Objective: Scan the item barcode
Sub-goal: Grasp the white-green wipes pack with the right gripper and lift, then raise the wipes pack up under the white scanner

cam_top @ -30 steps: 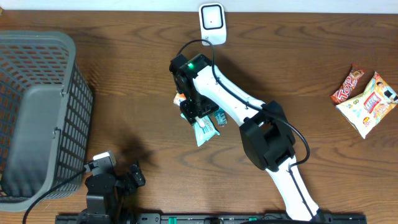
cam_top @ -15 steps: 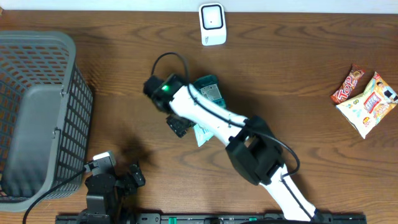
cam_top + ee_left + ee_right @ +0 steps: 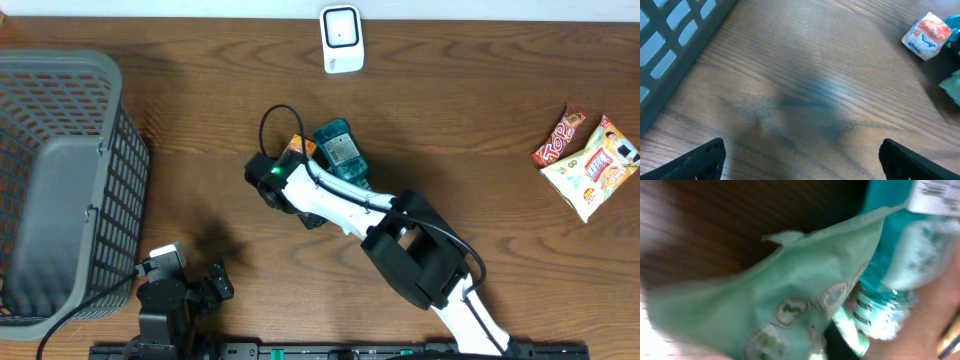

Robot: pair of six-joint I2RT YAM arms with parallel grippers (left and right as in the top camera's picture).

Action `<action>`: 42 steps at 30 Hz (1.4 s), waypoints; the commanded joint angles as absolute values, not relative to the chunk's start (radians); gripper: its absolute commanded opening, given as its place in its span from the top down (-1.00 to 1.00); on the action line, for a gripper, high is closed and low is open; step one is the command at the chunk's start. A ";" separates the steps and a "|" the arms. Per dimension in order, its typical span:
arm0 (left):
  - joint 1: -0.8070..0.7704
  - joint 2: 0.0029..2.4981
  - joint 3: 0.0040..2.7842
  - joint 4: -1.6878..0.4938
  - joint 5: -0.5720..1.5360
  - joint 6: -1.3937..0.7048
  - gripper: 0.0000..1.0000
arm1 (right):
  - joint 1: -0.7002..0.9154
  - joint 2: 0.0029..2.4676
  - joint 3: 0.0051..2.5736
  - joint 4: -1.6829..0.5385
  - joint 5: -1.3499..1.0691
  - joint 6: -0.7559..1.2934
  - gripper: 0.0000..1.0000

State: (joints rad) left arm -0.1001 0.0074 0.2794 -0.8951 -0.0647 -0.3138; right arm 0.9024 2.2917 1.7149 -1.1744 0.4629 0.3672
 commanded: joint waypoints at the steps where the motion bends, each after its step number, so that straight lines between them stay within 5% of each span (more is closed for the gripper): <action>1: -0.102 0.006 0.276 -0.927 -0.060 -0.300 -0.96 | 0.899 2.335 1.679 -1.168 0.424 0.396 0.98; 4: -0.102 0.006 0.276 -0.927 -0.060 -0.300 -0.96 | 0.897 2.334 1.781 -1.220 0.377 0.380 0.98; 11: -0.102 0.006 0.276 -0.927 -0.060 -0.300 -0.96 | 0.814 2.334 2.080 -1.395 -0.381 -0.095 0.98; 21: -0.102 0.006 0.276 -0.927 -0.060 -0.300 -0.96 | 0.632 2.337 2.043 -1.492 -1.112 -0.592 0.98; 34: -0.102 0.006 0.276 -0.927 -0.060 -0.300 -0.96 | 0.625 2.337 1.901 -1.696 -1.312 -1.321 0.98; 42: -0.102 0.006 0.276 -0.927 -0.060 -0.300 -0.96 | 0.630 2.337 1.899 -1.702 -1.292 -1.395 0.98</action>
